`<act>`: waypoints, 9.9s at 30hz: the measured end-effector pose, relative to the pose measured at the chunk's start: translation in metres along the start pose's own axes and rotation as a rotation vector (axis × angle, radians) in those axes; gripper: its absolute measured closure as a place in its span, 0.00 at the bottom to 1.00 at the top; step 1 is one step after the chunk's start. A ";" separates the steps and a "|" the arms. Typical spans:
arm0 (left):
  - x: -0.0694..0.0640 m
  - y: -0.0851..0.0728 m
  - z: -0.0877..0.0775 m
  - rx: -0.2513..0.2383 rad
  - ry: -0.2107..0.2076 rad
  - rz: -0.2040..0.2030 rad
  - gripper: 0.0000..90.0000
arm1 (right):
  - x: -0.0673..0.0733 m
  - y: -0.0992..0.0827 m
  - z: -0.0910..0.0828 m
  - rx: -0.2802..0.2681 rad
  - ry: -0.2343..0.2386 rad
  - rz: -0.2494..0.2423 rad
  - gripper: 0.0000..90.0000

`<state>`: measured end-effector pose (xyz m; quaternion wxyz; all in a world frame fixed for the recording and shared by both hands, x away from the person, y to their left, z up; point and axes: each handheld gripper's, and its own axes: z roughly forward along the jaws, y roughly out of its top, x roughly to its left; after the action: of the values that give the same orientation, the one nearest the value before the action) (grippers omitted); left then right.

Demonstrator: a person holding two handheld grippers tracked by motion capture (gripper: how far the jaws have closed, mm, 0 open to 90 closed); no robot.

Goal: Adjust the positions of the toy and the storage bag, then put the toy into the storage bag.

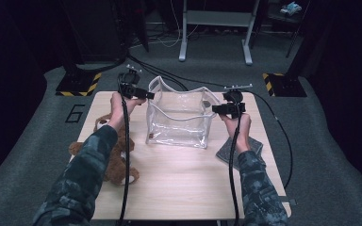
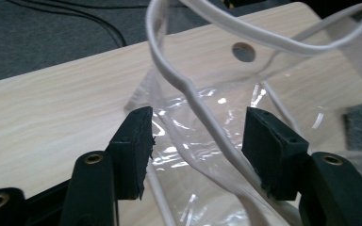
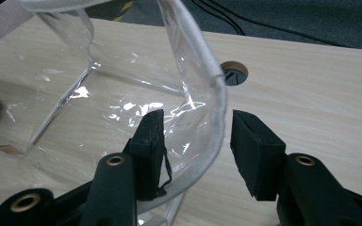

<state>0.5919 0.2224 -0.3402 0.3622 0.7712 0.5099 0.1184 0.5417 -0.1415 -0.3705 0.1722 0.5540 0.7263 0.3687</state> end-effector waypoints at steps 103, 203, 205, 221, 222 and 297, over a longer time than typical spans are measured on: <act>0.086 -0.186 -0.026 0.133 0.152 -0.228 0.00 | 0.048 -0.228 -0.001 0.019 0.126 -0.242 0.00; 0.030 -0.121 -0.124 -0.436 0.240 0.082 0.60 | 0.054 -0.228 0.004 0.056 0.059 -0.279 0.00; 0.030 -0.119 -0.125 -0.433 0.239 0.085 0.60 | 0.054 -0.228 0.004 0.056 0.059 -0.279 0.00; 0.026 -0.075 -0.139 -0.398 0.219 0.106 0.60 | 0.054 -0.228 0.004 0.055 0.058 -0.279 0.00; 0.026 -0.075 -0.139 -0.398 0.219 0.106 0.59 | 0.054 -0.228 0.004 0.055 0.058 -0.279 0.00; -0.123 0.076 -0.087 -0.524 0.033 0.254 0.57 | 0.054 -0.228 0.004 0.053 0.059 -0.288 0.00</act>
<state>0.5414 0.1366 -0.2042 0.5230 0.7070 0.3673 0.3030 0.3723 -0.1163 -0.5303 0.1870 0.4373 0.8126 0.3370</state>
